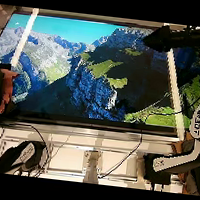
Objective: Fold the clothes and pants, and hang the long-sleeved shirts on hangers.
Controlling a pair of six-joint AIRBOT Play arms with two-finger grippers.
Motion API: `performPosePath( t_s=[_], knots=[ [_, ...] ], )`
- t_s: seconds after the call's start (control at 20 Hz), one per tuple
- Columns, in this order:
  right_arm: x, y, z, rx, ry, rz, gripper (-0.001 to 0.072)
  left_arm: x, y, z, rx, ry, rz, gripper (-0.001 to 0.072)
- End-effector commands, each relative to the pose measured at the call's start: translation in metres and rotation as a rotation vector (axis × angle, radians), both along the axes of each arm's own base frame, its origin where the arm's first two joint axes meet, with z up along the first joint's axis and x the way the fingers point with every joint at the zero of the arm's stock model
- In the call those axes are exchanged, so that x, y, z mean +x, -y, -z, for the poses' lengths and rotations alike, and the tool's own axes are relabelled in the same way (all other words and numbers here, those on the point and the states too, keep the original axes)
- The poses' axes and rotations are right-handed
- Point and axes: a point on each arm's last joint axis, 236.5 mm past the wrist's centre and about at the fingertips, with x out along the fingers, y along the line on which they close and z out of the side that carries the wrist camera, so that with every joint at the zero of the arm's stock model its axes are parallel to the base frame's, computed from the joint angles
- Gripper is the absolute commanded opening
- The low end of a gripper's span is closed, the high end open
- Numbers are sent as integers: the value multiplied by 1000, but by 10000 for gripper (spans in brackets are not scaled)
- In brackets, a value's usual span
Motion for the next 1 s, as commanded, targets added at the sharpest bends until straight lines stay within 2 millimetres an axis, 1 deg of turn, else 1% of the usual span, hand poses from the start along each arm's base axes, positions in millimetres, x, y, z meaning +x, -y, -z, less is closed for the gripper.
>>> performPosePath(
  t_s=[0.0,0.05,0.1,0.15,0.2,0.25,0.35,0.5,0.65,0.75,0.85,0.9,0.95],
  knots=[
    [-2,-6,0,0,0,-12,354,-5,-13,2,10,29,-42,432],
    [-2,-6,0,1,0,-11,355,-7,-15,8,-8,27,-56,472],
    [-2,-6,0,0,-2,-13,357,-7,-19,14,-22,26,-66,575],
    [-2,-6,0,0,-4,-13,415,-6,-24,20,-27,22,-69,656],
    [-3,-6,0,1,-4,-13,623,-5,-28,24,-30,15,-72,691],
    [-2,-6,0,1,-4,-13,685,-4,-31,29,-34,5,-74,691],
    [-3,-6,0,0,-6,-15,681,0,-33,35,-39,-9,-67,691],
    [-4,-6,0,0,-7,-17,681,20,-41,34,-7,17,-1,691],
    [-8,-7,2,-4,-18,-31,682,33,-46,34,15,28,44,690],
    [-8,-7,2,-4,-18,-32,681,38,-48,41,7,17,53,683],
    [-10,-7,2,-5,-25,-37,680,41,-49,55,-12,-14,53,679],
    [-11,-7,3,-7,-29,-43,677,43,-50,64,-23,-32,53,636],
    [-14,-7,4,-9,-35,-51,674,44,-51,71,-33,-49,53,445]
  ],
)
